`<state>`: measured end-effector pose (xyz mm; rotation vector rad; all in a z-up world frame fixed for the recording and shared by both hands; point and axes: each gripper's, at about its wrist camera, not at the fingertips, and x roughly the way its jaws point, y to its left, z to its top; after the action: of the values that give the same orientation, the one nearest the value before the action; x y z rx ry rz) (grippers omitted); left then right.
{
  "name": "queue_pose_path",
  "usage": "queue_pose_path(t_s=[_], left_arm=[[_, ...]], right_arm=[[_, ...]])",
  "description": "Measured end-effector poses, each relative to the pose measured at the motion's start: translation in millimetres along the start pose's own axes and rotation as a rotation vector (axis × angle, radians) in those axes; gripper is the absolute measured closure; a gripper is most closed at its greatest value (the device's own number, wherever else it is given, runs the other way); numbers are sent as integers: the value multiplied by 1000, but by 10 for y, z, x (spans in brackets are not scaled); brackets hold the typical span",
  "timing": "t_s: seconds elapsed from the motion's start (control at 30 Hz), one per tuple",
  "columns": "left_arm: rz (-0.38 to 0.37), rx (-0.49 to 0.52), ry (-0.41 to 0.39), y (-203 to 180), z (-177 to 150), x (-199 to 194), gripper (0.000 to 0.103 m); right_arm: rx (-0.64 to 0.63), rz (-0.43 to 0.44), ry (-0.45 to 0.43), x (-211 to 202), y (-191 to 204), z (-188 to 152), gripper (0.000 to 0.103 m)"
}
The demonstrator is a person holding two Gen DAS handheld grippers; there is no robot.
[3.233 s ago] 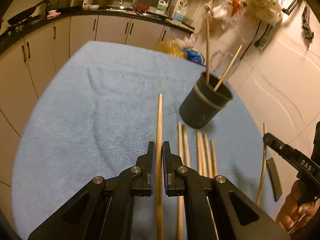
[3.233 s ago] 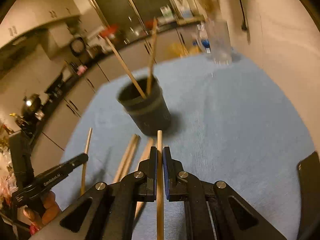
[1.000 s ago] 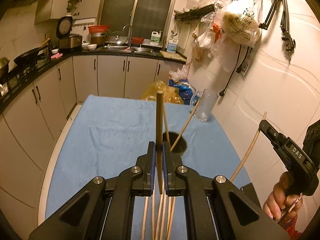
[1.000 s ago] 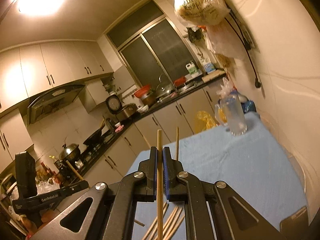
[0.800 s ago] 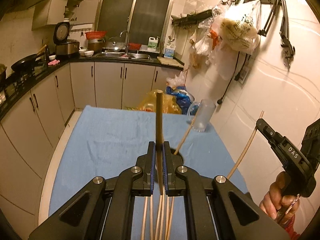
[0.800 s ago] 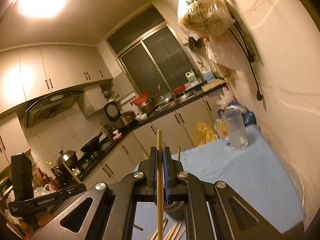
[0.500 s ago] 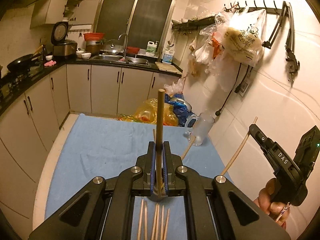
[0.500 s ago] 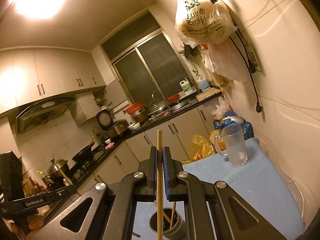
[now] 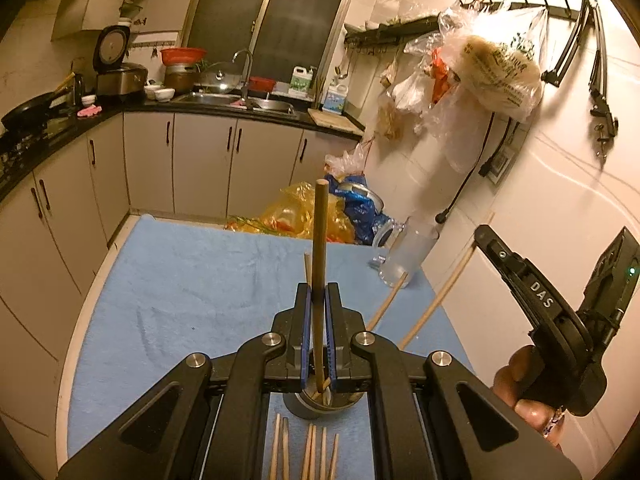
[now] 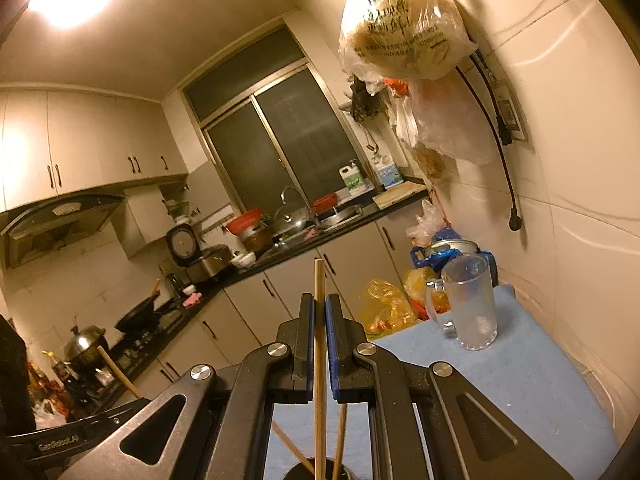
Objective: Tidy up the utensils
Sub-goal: 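Lift both held chopsticks upright and carry them above the black holder, then drop the chopsticks into the black holder by opening both grippers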
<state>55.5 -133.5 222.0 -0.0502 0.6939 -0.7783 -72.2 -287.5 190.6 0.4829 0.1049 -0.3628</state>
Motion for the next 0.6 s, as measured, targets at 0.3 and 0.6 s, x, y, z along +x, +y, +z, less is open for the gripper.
queue_pose_path(t_s=[0.3,0.6], left_arm=[[2,-13,85,91,-188,400,97],[2,-20,113,160,-262,560,97]], right_arm=[[13,-26,110,295,-184,-303,97],[39,-12,220,479,-287,-551,96]])
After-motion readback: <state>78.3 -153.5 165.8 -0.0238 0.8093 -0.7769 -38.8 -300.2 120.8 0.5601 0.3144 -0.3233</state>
